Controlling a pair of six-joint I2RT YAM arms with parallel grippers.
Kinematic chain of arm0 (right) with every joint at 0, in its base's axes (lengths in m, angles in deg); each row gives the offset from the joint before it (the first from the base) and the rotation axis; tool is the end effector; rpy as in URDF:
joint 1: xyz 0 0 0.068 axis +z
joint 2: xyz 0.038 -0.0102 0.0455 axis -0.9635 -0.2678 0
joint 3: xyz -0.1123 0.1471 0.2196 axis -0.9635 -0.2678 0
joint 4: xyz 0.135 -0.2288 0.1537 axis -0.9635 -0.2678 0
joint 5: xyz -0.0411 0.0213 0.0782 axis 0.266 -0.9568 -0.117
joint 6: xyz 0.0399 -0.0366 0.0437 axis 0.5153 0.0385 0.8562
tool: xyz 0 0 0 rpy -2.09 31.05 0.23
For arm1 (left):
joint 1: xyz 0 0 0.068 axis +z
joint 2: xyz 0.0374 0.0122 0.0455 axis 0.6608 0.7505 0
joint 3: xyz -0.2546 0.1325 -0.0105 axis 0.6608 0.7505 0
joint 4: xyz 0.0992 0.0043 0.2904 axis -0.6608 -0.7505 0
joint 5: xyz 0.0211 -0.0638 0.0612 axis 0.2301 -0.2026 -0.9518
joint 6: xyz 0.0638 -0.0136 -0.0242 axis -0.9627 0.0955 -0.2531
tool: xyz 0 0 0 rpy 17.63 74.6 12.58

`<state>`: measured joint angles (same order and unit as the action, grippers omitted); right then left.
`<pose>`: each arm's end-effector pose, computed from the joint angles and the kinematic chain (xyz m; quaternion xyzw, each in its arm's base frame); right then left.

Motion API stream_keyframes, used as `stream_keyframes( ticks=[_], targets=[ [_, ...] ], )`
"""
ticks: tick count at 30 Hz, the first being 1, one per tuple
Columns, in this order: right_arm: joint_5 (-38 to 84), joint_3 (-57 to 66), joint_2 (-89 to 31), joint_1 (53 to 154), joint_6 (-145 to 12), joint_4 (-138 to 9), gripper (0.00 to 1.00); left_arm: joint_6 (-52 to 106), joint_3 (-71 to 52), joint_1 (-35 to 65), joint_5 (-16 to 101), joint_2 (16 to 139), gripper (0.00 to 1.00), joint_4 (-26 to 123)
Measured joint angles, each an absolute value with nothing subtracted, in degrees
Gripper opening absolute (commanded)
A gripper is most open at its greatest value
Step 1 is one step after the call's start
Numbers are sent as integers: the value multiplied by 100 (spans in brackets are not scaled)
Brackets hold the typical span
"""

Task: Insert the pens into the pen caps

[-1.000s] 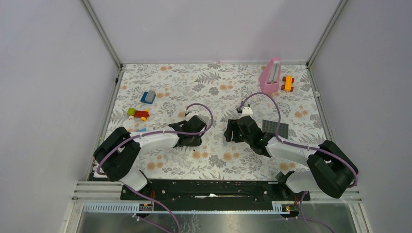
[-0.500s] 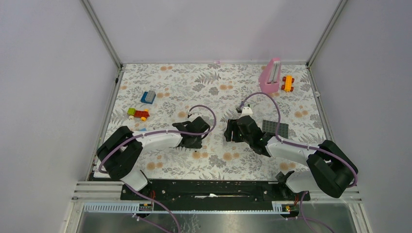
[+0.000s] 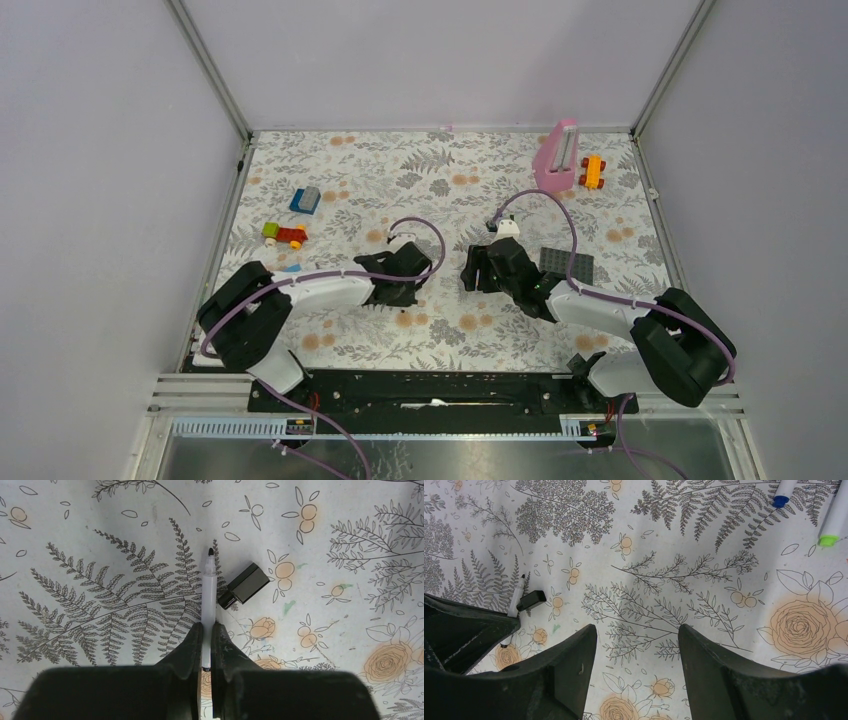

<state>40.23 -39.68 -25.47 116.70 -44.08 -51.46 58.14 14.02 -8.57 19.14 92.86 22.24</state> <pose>0.2397 0.2046 0.1461 -0.0581 0.8760 0.2158 0.4274 0.2245 -0.2439 0.1213 0.0315 0.9708 -0.0553 0.2314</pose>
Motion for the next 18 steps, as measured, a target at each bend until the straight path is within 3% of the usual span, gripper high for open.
stream_keyframes(
  ticks=[9,18],
  targets=[
    [3815,-4250,-2068,11668,-4402,-4881,70,5692,2206,-857,2144,8177,0,2578],
    [2135,-5320,-977,11670,-3870,-3078,72,5906,2606,-857,2712,6446,0,3706]
  ],
)
